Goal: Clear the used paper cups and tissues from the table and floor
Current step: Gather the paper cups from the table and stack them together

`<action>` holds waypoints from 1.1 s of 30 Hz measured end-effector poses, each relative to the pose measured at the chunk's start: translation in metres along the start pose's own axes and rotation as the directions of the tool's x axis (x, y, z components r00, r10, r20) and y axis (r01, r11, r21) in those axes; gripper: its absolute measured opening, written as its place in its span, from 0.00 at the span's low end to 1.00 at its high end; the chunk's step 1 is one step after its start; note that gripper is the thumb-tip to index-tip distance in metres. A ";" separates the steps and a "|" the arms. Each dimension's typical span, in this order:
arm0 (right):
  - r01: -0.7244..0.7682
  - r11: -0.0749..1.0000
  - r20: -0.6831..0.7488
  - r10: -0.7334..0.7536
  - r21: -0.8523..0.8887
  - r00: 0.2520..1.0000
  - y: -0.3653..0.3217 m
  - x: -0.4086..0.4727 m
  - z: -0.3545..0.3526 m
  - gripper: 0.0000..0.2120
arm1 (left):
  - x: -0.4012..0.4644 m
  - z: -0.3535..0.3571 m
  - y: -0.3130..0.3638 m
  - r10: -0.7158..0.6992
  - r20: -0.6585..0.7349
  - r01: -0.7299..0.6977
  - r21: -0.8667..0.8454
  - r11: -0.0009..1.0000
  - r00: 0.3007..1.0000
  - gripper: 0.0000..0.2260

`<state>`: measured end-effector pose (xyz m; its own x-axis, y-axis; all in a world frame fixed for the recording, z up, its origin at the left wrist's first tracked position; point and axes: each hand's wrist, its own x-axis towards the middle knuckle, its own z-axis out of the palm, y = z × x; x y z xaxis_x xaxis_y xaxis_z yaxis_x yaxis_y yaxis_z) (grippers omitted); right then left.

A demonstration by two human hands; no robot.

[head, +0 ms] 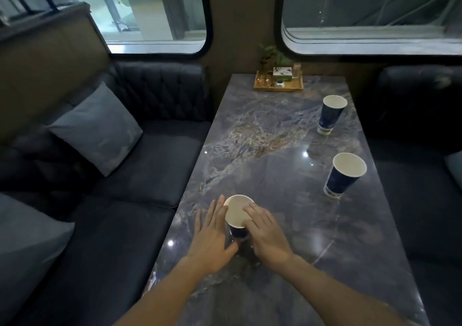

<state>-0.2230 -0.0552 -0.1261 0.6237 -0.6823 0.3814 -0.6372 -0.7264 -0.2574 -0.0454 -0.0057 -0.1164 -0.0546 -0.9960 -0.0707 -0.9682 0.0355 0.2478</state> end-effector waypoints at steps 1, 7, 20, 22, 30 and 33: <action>-0.013 1.000 -0.018 0.013 0.024 1.000 0.002 -0.002 -0.002 0.10 | 0.002 0.001 0.003 -0.001 0.003 0.001 -0.023 1.000 1.000 0.42; -0.064 0.992 -0.103 0.075 0.105 0.992 0.021 -0.018 -0.016 0.11 | 0.019 0.004 0.033 0.085 -0.176 -0.124 -0.226 0.966 0.981 0.44; -0.198 0.847 -0.174 0.320 0.494 0.931 0.063 -0.058 -0.038 0.06 | 0.068 0.003 0.088 0.082 -0.224 -0.189 -0.518 0.834 0.971 0.40; -0.165 0.828 -0.210 0.320 0.536 0.924 0.069 -0.060 -0.041 0.08 | 0.073 0.002 0.096 0.084 -0.239 -0.200 -0.513 0.835 0.967 0.40; -0.154 0.792 -0.217 0.340 0.591 0.915 0.106 -0.058 -0.057 0.09 | 0.104 0.004 0.121 0.110 -0.245 -0.225 -0.512 0.829 0.963 0.40; -0.165 0.825 -0.238 0.338 0.541 0.911 0.126 -0.056 -0.065 0.11 | 0.115 0.008 0.127 0.116 -0.239 -0.225 -0.502 0.835 0.964 0.41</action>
<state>-0.3675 -0.1029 -0.1216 0.2453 -0.8471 0.4715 -0.3832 -0.5314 -0.7555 -0.1769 -0.1154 -0.1004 -0.1061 -0.9757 0.1917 -0.6733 0.2124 0.7082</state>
